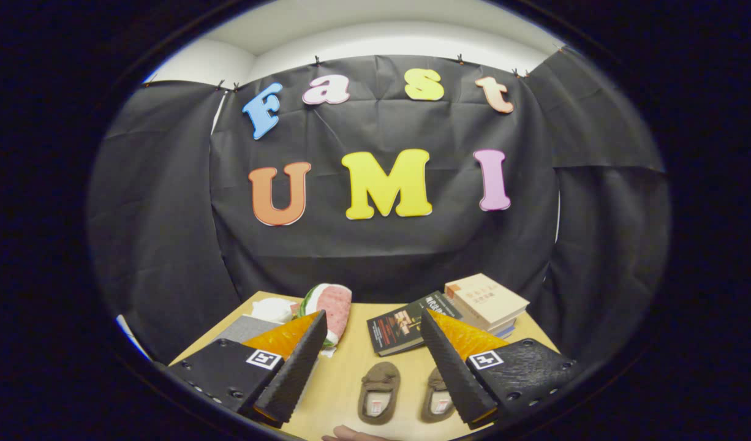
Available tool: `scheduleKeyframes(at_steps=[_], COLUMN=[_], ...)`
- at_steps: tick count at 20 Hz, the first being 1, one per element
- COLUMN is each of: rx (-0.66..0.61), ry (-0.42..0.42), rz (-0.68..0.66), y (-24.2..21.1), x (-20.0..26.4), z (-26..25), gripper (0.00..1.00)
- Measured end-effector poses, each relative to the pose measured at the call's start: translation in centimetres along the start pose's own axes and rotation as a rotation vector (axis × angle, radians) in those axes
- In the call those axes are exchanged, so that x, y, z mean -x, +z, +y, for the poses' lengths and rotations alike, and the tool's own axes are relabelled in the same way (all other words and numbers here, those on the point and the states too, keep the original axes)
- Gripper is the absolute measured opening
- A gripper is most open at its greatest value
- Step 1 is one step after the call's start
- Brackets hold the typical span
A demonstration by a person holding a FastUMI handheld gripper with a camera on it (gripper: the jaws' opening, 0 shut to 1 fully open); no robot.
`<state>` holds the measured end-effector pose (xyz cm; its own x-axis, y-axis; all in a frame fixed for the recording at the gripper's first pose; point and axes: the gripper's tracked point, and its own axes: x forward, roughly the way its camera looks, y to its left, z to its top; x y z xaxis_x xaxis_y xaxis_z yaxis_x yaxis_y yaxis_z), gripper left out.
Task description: Open the storage box then place both shoes into the box .Put the left shoe in first, then the right shoe, with the right side of both shoes facing outward in a uniform manner.
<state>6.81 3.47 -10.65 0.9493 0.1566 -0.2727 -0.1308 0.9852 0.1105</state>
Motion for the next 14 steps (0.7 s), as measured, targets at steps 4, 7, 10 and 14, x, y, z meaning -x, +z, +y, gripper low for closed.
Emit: scheduleKeyframes(at_steps=[4, 7, 10, 14], rx=[-0.080, -0.114, -0.103, -0.233], ry=[0.101, 0.215, 0.367, 0.549], rz=[0.138, 0.234, 0.273, 0.475], y=[-4.6, -7.8, -10.0, -15.2], x=[-3.5, -6.0, -8.1, -10.6], z=[2.8, 5.9, 9.5, 13.3], gripper=[0.95, 0.95, 0.95, 0.95])
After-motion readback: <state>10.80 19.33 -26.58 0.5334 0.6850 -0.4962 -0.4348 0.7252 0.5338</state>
